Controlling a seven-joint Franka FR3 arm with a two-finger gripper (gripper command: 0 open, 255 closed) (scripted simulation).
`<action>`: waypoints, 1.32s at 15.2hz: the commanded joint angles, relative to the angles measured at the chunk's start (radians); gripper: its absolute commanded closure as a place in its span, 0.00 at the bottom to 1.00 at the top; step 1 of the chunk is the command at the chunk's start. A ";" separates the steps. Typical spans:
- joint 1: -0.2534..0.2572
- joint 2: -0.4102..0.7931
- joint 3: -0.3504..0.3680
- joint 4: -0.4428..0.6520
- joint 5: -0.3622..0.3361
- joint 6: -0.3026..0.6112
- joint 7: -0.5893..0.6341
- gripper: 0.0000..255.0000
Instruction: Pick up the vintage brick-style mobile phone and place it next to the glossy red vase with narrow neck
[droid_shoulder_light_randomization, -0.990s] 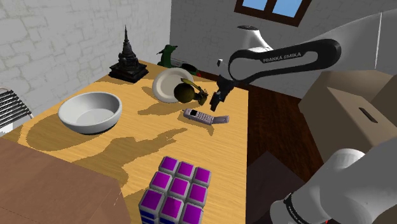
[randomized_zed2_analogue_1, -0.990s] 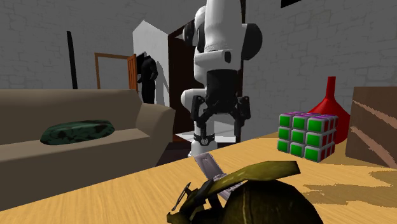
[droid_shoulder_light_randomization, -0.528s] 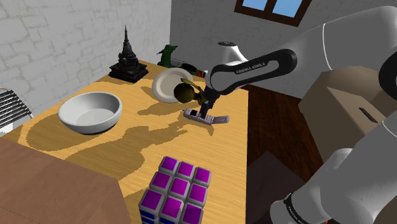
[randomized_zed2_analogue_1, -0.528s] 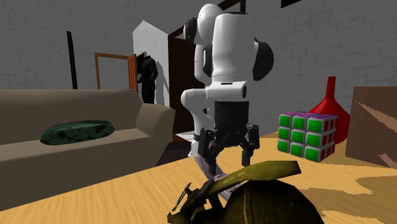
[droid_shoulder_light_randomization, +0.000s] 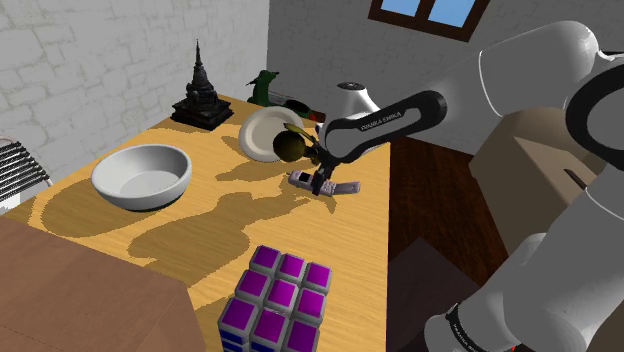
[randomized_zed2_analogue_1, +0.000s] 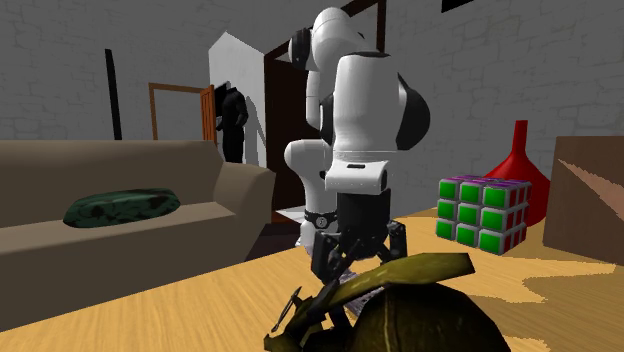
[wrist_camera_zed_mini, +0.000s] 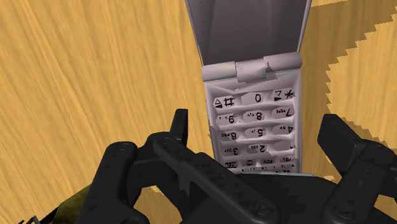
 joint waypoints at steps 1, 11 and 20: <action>0.000 0.003 0.000 -0.001 0.000 0.004 0.001 0.00; 0.000 0.003 0.000 -0.001 0.000 0.004 0.001 1.00; 0.001 -0.033 0.000 0.015 -0.002 -0.048 0.002 1.00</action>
